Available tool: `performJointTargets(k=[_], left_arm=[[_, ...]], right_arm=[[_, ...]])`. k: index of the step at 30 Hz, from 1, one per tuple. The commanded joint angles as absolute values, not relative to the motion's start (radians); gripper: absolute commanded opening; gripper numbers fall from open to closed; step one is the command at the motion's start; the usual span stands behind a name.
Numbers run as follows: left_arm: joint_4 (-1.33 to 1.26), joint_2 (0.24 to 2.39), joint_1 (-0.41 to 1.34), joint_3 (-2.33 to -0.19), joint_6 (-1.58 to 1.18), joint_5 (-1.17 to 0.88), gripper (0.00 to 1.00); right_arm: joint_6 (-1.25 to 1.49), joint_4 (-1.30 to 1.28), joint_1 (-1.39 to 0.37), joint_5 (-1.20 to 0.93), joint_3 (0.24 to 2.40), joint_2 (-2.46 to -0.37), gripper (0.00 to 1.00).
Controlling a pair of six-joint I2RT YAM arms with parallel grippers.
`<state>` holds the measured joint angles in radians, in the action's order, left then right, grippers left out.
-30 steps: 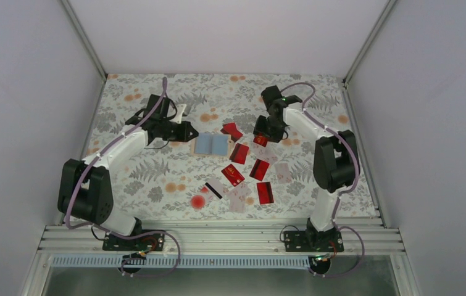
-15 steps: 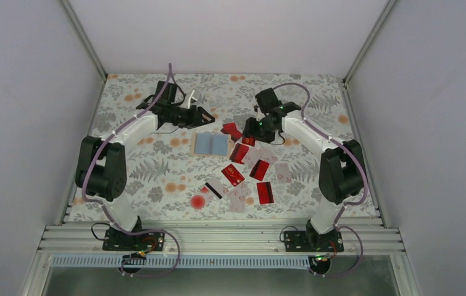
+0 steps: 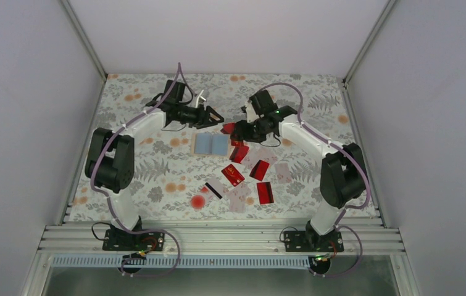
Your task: Put the credit cards into the card holder
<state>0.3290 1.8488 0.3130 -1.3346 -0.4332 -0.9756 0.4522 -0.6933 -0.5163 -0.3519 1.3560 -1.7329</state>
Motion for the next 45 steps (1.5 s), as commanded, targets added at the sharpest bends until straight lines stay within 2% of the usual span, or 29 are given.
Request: performJointTargets(k=[1, 8, 15, 33, 36, 42, 45], left_arm=[[0.293, 1.865, 0.335, -1.367, -0.449, -1.024, 0.54], [0.289, 1.883, 0.373, -1.377, -0.456, -1.015, 0.53], [0.293, 1.889, 0.397, -1.386, -0.477, -0.962, 0.46], [0.312, 1.898, 0.424, -1.413, -0.498, -0.936, 0.03], [0.307, 1.895, 0.426, -1.419, -0.513, -0.934, 0.02], [0.403, 1.888, 0.416, -1.479, -0.461, -0.881, 0.02], [0.465, 1.868, 0.391, -1.483, -0.410, -0.854, 0.03]], right_arm=[[0.401, -0.664, -0.543, -0.402, 1.359, -1.715, 0.49], [0.402, -0.664, -0.555, -0.414, 1.393, -1.721, 0.49], [0.417, -0.658, -0.558, -0.426, 1.413, -1.721, 0.49], [0.456, -0.682, -0.557, -0.376, 1.467, -1.747, 0.50], [0.453, -0.682, -0.558, -0.377, 1.469, -1.744, 0.58], [0.413, -0.682, -0.558, -0.359, 1.436, -1.700, 0.87], [0.398, -0.666, -0.556, -0.347, 1.391, -1.672, 0.99]])
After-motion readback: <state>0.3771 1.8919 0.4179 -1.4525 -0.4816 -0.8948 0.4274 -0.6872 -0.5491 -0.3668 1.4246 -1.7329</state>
